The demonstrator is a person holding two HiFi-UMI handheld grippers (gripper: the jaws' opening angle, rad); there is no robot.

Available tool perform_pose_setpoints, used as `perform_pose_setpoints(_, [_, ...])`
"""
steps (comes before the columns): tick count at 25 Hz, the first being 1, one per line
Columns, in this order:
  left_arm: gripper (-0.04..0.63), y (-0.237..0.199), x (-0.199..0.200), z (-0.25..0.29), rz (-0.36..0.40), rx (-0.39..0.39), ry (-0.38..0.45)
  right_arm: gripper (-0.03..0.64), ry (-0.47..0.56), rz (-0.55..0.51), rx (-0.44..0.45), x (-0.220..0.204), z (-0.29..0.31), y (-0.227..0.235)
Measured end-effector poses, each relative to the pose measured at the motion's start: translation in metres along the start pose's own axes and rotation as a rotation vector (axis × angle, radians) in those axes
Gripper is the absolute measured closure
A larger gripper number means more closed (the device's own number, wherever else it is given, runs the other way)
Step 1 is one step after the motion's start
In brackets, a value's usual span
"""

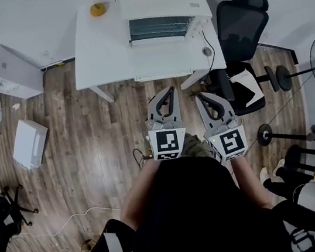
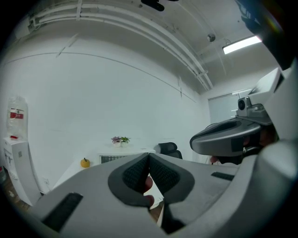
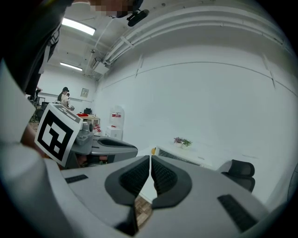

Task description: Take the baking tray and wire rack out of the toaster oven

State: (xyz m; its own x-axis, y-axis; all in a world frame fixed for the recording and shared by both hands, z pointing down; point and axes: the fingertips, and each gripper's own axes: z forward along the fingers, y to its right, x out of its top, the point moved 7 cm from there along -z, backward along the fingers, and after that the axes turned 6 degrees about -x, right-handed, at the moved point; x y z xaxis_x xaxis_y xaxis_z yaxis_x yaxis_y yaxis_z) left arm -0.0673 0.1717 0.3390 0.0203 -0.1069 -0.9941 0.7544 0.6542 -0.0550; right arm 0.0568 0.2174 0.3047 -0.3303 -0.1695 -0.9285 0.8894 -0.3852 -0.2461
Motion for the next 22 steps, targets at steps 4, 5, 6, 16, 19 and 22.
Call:
perform_pose_setpoints(4, [0.572, -0.013, -0.011, -0.002, -0.017, -0.015, -0.024, 0.584, -0.018, 0.011, -0.032, -0.001, 0.012, 0.0])
perform_pose_setpoints(5, [0.572, -0.015, -0.012, -0.002, -0.025, -0.016, -0.034, 0.584, -0.023, 0.004, -0.04, 0.0, 0.015, 0.003])
perform_pose_setpoints(6, [0.572, -0.016, -0.012, 0.0, -0.028, -0.02, -0.038, 0.584, -0.023, -0.001, -0.054, 0.002, 0.016, 0.009])
perform_pose_setpoints(16, [0.572, -0.023, -0.006, 0.019, 0.027, -0.003, -0.031, 0.584, -0.01, 0.032, -0.111, -0.007, 0.031, 0.057])
perform_pose_setpoints(19, [0.572, -0.024, -0.01, 0.027, 0.057, -0.003, -0.05, 0.584, 0.006, 0.019, -0.096, -0.013, 0.047, 0.061])
perform_pose_setpoints(22, [0.572, -0.027, -0.016, 0.039, 0.091, 0.0, -0.088, 0.584, 0.019, 0.023, -0.078, -0.019, 0.066, 0.068])
